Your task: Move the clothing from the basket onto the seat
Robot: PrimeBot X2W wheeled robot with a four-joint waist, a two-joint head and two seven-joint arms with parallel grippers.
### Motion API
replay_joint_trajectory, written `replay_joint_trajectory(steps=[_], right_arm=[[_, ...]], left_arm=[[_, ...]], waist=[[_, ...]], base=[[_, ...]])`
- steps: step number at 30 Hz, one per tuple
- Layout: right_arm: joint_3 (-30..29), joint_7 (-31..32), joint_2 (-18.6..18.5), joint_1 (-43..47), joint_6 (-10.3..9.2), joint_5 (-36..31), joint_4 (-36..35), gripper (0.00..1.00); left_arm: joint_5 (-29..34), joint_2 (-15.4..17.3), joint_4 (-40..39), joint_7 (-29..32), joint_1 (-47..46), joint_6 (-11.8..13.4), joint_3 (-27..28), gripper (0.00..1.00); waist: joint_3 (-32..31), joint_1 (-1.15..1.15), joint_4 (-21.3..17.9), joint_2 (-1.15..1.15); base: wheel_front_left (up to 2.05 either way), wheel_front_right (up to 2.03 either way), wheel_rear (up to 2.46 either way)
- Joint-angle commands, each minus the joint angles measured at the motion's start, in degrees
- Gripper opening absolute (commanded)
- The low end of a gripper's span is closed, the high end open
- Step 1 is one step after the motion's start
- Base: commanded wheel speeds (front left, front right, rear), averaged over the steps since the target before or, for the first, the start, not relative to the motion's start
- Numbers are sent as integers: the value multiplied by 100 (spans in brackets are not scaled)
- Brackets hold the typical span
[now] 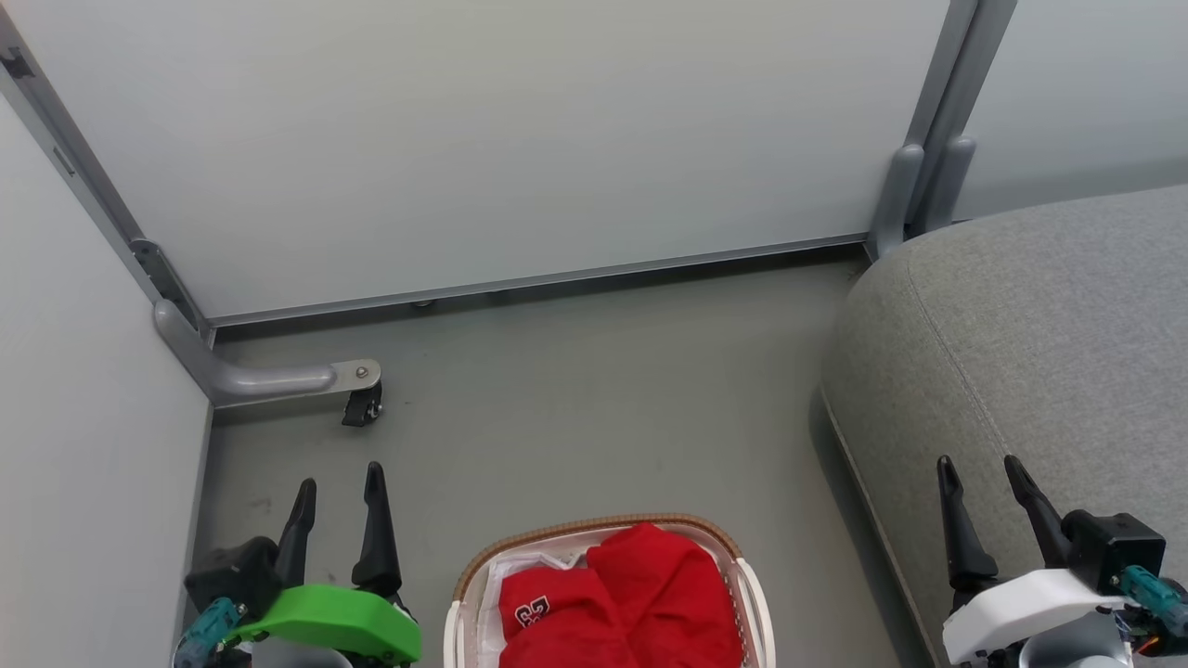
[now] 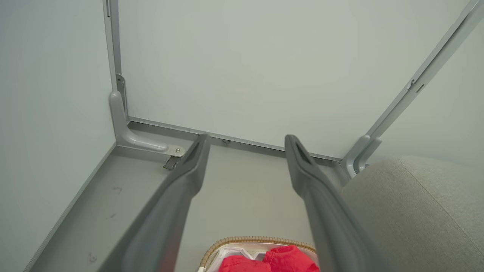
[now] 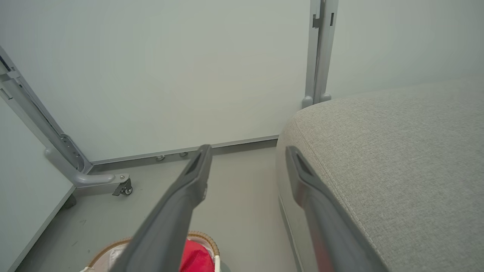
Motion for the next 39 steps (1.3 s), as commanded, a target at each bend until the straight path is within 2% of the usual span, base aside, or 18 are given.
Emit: replay_joint_trajectory(steps=[1, 30, 39], right_arm=[[-9, -60, -37, 73, 1, -151, -47, 100], [75, -376, -52, 164, 1, -1419, -100, 100], [80, -380, -51, 168, 1, -1400, -79, 100]], left_arm=[[117, 42, 2, -42, 56, 18, -8, 100], [1131, 52, 265, -358, 108, 72, -231, 100], [1123, 51, 324, -360, 78, 69, -246, 100]], waist=[[-2, 0, 4, 0], [9, 0, 36, 0], [17, 0, 56, 0]], base=[[0, 0, 0], [0, 0, 0], [0, 0, 0]])
